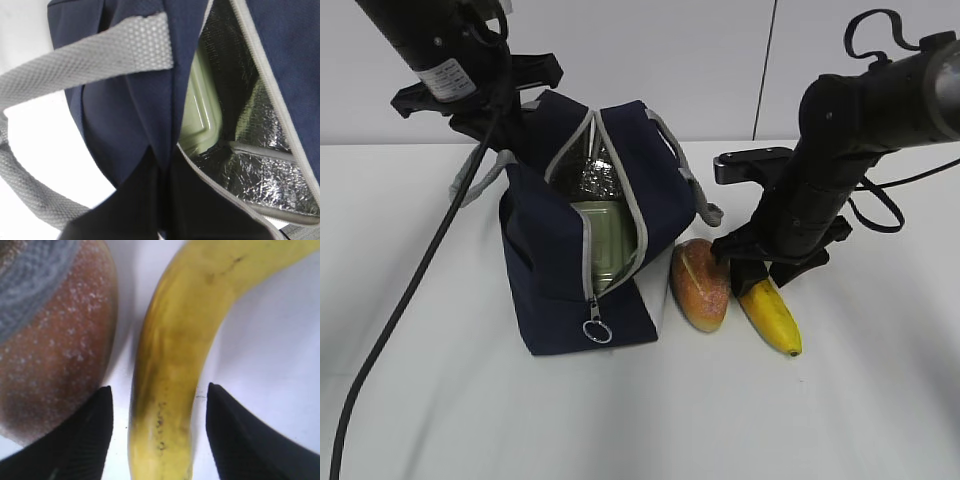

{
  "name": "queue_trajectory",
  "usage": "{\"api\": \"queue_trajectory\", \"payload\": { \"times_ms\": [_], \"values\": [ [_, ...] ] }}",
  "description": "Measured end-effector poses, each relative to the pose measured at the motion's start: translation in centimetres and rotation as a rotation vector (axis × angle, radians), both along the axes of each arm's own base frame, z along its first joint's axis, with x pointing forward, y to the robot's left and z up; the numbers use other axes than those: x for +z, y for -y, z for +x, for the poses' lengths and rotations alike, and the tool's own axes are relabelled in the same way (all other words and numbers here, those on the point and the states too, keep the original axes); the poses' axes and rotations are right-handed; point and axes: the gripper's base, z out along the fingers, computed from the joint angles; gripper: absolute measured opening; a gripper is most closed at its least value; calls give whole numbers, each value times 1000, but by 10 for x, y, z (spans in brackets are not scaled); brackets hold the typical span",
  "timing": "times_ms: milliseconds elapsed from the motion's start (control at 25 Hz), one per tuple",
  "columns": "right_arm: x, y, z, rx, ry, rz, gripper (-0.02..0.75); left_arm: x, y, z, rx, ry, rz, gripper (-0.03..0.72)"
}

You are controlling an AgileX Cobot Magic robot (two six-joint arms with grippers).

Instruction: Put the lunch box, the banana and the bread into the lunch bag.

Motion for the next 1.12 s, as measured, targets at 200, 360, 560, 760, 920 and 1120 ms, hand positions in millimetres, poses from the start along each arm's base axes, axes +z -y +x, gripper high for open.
{"api": "queue_trajectory", "payload": {
  "times_ms": [200, 360, 560, 760, 920, 1120],
  "values": [
    [-9, -1, 1, -3, -30, -2, 449, 0, 0, 0, 0, 0, 0, -1],
    [-10, -1, 1, -5, -32, 0, 434, 0, 0, 0, 0, 0, 0, -1],
    [-10, -1, 2, -5, -29, 1, 316, 0, 0, 0, 0, 0, 0, -1],
    [-2, 7, 8, -34, -15, -100, 315, 0, 0, 0, 0, 0, 0, -1],
    [34, 16, 20, -59, 45, -217, 315, 0, 0, 0, 0, 0, 0, -1],
    [89, 18, 28, -93, 138, -226, 315, 0, 0, 0, 0, 0, 0, -1]
  ]
}}
